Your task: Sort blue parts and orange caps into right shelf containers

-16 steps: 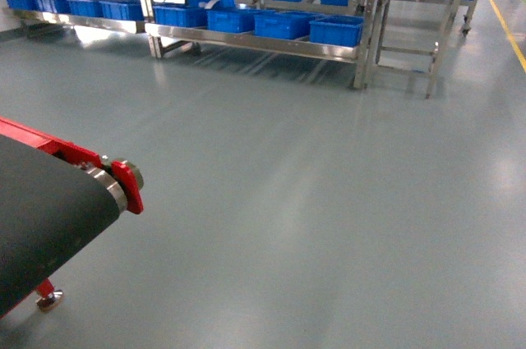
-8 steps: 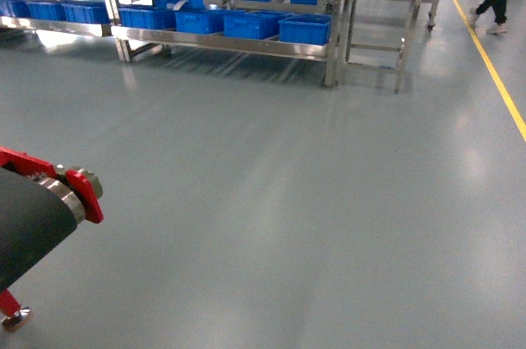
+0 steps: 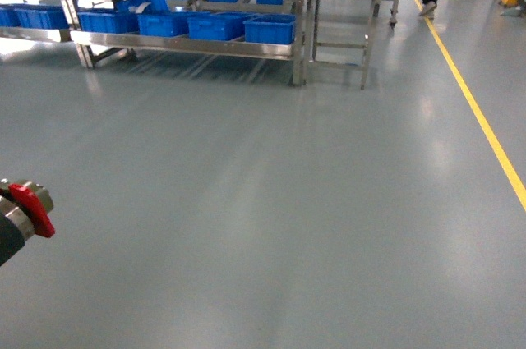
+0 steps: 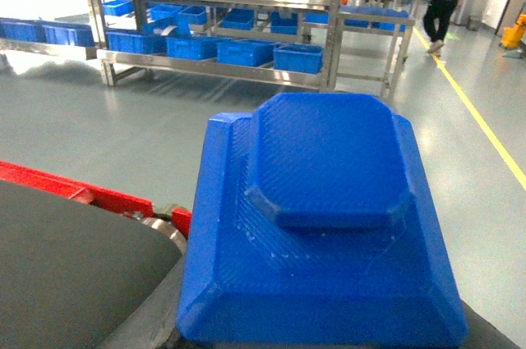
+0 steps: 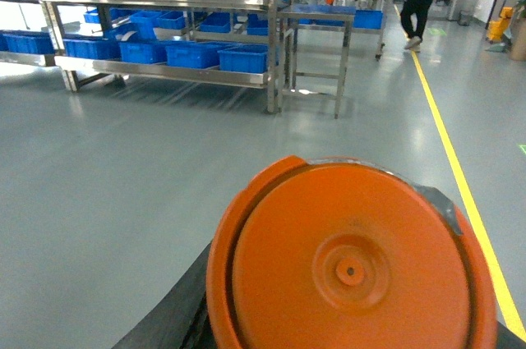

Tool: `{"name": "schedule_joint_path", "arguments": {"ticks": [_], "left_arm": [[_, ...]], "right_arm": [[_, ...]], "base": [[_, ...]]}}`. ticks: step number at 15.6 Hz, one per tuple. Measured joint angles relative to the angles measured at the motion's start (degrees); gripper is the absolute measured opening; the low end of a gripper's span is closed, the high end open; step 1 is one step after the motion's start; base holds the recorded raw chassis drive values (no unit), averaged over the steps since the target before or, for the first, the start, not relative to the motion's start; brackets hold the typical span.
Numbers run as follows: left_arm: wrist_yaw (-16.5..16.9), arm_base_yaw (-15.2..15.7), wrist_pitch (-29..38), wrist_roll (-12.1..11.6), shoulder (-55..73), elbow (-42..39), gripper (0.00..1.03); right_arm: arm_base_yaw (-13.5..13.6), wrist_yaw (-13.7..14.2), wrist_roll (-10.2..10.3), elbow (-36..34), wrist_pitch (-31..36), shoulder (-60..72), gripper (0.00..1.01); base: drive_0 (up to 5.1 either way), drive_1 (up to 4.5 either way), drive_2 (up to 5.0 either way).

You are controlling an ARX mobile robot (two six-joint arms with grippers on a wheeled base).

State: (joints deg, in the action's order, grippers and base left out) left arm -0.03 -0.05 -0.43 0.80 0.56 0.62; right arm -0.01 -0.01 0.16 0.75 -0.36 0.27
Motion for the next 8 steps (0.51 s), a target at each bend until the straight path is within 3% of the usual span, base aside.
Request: {"name": "schedule_joint_path", "arguments": {"ticks": [5, 8], "left_arm": [[0.0, 0.0, 0.0, 0.0, 0.02, 0.0, 0.42], [0.04, 0.0, 0.02, 0.0, 0.0, 0.0, 0.42]], "right_arm": [[0.0, 0.0, 0.0, 0.0, 0.0, 0.0, 0.46], [0.0, 0.02, 0.0, 0.0, -0.02, 0.0, 0.46]], "base": [[-1.5, -1.54, -1.5], [0.1, 4.36, -4.1]]}}
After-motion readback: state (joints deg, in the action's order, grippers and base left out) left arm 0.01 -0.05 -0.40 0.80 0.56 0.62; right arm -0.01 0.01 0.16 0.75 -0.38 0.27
